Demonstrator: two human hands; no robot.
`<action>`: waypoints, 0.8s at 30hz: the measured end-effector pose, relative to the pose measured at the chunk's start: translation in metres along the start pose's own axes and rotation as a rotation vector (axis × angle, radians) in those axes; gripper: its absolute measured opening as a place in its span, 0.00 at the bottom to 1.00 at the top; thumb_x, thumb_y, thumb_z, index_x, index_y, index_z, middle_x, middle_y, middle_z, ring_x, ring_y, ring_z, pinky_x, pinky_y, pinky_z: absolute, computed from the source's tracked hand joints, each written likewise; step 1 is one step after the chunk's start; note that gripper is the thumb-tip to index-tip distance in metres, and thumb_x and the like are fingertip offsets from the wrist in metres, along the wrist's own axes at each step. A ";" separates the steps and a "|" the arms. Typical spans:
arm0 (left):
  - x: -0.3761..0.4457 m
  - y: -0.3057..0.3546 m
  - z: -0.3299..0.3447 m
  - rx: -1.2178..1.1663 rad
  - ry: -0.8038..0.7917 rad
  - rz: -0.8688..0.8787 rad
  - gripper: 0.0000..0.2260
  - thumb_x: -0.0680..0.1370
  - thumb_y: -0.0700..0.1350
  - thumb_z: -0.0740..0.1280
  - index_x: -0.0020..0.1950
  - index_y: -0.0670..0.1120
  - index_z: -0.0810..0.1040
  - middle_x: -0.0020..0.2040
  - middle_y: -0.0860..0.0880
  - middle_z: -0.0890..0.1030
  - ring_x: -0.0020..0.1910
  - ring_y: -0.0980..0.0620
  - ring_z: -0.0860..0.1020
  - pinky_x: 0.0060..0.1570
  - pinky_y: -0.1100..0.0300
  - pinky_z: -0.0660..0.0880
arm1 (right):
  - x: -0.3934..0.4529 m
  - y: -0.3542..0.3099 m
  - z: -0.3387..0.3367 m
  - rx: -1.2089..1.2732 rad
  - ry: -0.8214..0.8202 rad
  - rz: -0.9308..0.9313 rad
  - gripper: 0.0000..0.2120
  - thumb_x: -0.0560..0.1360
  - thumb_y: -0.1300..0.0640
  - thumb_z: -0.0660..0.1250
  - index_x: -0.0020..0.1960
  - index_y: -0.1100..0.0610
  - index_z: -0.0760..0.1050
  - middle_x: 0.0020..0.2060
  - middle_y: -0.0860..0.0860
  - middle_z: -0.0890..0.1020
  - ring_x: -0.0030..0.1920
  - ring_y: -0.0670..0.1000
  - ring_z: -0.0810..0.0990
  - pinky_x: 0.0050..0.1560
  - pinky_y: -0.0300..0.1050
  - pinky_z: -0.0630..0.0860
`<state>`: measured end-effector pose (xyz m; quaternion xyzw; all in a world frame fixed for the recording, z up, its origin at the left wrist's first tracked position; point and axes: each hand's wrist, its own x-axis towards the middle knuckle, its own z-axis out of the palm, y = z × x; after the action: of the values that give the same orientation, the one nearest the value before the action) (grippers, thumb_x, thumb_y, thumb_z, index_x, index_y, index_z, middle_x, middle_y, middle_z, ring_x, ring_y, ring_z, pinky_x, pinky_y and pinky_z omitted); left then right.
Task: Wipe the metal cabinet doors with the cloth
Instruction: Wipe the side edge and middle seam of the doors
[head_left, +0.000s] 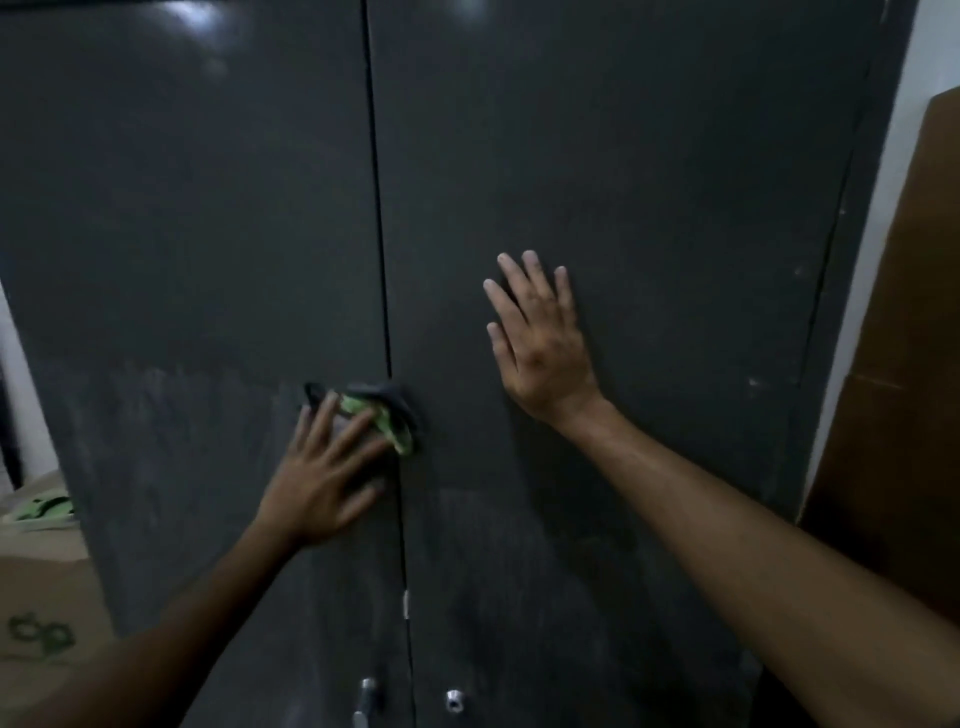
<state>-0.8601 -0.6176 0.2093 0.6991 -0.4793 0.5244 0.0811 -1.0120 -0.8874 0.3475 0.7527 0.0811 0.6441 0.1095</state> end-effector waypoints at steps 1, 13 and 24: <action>0.018 -0.019 -0.006 -0.012 0.049 -0.136 0.26 0.85 0.62 0.57 0.78 0.49 0.71 0.80 0.40 0.68 0.83 0.30 0.50 0.76 0.24 0.54 | 0.000 -0.005 0.004 -0.021 -0.003 0.025 0.21 0.83 0.57 0.62 0.74 0.62 0.72 0.77 0.61 0.67 0.79 0.64 0.62 0.78 0.68 0.55; -0.049 -0.107 -0.011 0.034 0.016 0.151 0.26 0.83 0.61 0.62 0.78 0.52 0.72 0.77 0.41 0.73 0.83 0.30 0.55 0.77 0.28 0.56 | -0.003 -0.011 0.016 -0.223 0.015 0.057 0.22 0.84 0.55 0.60 0.76 0.61 0.70 0.78 0.59 0.66 0.80 0.62 0.61 0.78 0.67 0.58; -0.064 -0.088 0.002 -0.048 -0.011 0.287 0.30 0.82 0.62 0.63 0.83 0.56 0.64 0.82 0.46 0.68 0.83 0.32 0.57 0.77 0.28 0.58 | 0.023 -0.082 0.026 -0.072 0.056 0.125 0.19 0.81 0.60 0.63 0.71 0.64 0.73 0.75 0.62 0.71 0.78 0.64 0.63 0.78 0.70 0.55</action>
<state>-0.7914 -0.5347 0.1906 0.6242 -0.5871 0.5151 0.0195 -0.9812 -0.8038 0.3436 0.7336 0.0138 0.6729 0.0940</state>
